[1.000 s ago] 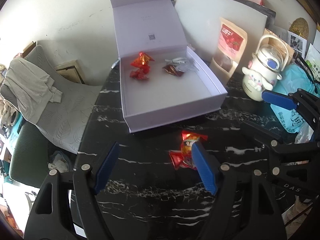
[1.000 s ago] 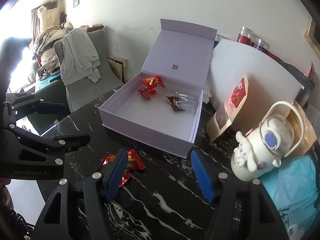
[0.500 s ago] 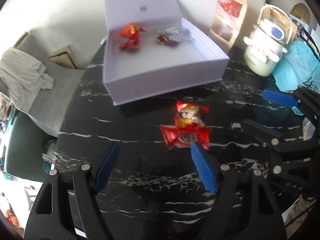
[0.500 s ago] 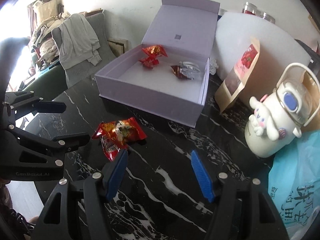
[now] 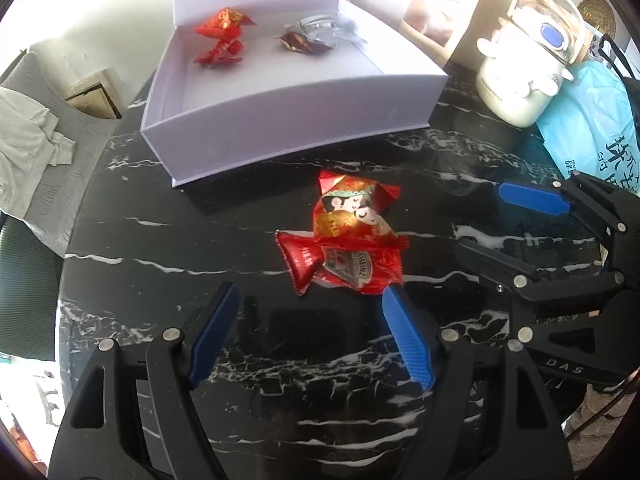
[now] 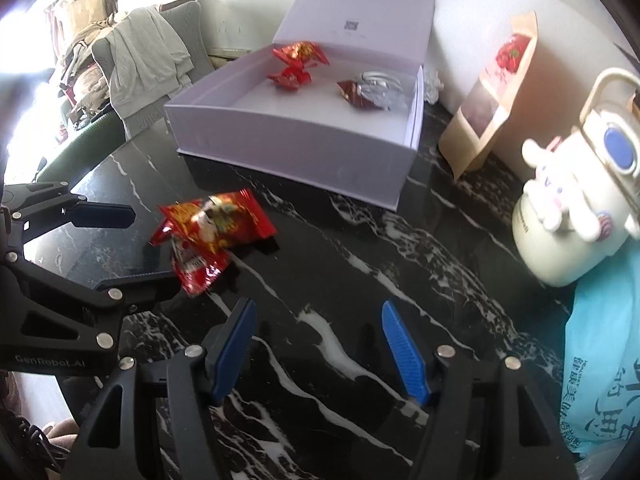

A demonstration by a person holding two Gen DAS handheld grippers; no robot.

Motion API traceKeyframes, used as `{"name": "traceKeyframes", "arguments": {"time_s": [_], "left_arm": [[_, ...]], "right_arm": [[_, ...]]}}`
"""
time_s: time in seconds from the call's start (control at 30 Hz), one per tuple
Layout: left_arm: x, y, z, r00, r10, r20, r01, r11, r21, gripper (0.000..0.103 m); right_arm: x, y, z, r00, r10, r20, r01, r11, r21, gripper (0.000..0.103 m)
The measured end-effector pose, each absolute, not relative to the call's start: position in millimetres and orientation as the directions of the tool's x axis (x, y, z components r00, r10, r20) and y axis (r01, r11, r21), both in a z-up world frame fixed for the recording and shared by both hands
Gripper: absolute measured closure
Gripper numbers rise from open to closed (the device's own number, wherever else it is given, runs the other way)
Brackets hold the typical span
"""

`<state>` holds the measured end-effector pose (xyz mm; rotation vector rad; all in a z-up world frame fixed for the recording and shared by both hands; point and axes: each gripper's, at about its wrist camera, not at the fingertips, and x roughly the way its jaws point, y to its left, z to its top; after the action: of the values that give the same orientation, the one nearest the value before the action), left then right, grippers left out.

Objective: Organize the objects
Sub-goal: 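Grasp the red ketchup packet with the left tool while the right tool grasps the red snack bag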

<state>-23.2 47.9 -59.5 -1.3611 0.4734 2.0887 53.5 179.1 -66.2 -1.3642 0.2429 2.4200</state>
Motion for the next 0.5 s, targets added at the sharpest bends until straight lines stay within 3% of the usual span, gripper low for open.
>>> {"name": "traceKeyframes", "arguments": {"time_s": [0.5], "left_arm": [[-48,44,-70,-0.278,0.282,-0.918,-0.64,-0.767,-0.042,0.027]], "right_arm": [[39,182,-64,-0.518,0.144,-0.843,-0.317,-0.948,0.033,0.037]]}}
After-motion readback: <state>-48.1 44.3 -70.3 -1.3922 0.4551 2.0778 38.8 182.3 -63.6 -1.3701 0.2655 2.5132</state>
